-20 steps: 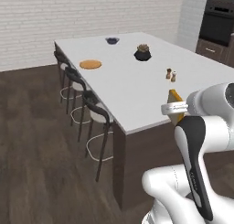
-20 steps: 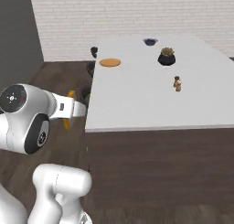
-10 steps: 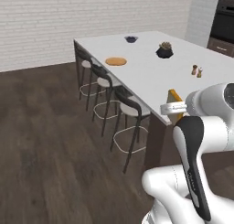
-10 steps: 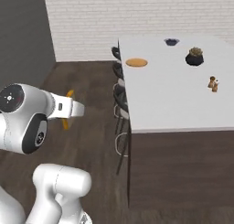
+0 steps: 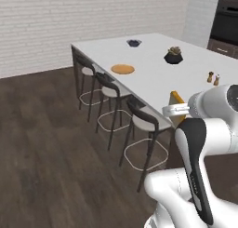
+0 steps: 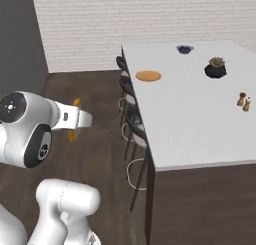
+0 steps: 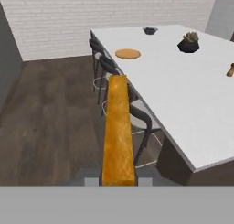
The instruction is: Start the toaster. Once the lever pops up, take the bread to the plate on the dining counter.
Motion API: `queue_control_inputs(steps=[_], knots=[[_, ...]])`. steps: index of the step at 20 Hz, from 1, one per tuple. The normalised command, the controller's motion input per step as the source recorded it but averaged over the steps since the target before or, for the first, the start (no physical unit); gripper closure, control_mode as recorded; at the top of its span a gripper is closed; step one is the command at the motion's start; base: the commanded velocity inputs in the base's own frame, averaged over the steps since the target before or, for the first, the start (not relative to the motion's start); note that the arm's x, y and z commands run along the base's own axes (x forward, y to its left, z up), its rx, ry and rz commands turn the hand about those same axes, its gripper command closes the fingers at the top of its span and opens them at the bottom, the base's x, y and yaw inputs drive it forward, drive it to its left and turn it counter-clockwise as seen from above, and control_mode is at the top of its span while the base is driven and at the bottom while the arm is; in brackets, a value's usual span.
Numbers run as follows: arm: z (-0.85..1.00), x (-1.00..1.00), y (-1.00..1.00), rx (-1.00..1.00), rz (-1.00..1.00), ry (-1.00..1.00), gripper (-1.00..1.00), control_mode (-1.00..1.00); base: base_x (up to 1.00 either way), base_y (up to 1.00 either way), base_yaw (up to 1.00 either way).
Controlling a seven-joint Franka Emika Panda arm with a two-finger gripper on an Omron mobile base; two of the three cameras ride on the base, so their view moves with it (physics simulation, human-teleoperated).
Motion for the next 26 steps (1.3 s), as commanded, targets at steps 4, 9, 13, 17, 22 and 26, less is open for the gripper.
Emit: queue_control_inputs(steps=[4, 9, 13, 17, 22, 26], knots=[[0.00, 0.00, 0.00, 0.00, 0.00, 0.00, 1.00, 1.00, 0.49, 0.48, -0.29], [0.00, 0.00, 0.00, 0.00, 0.00, 0.00, 1.00, 1.00, 0.45, 0.57, -0.34], [0.00, 0.00, 0.00, 0.00, 0.00, 0.00, 1.00, 1.00, 0.43, 0.56, -0.31], [0.00, 0.00, 0.00, 0.00, 0.00, 0.00, 1.00, 1.00, 0.42, 0.57, -0.31], [0.00, 0.00, 0.00, 0.00, 0.00, 0.00, 1.00, 1.00, 0.37, 0.69, -0.41], [0.00, 0.00, 0.00, 0.00, 0.00, 0.00, 1.00, 1.00, 0.20, 0.73, -0.46]])
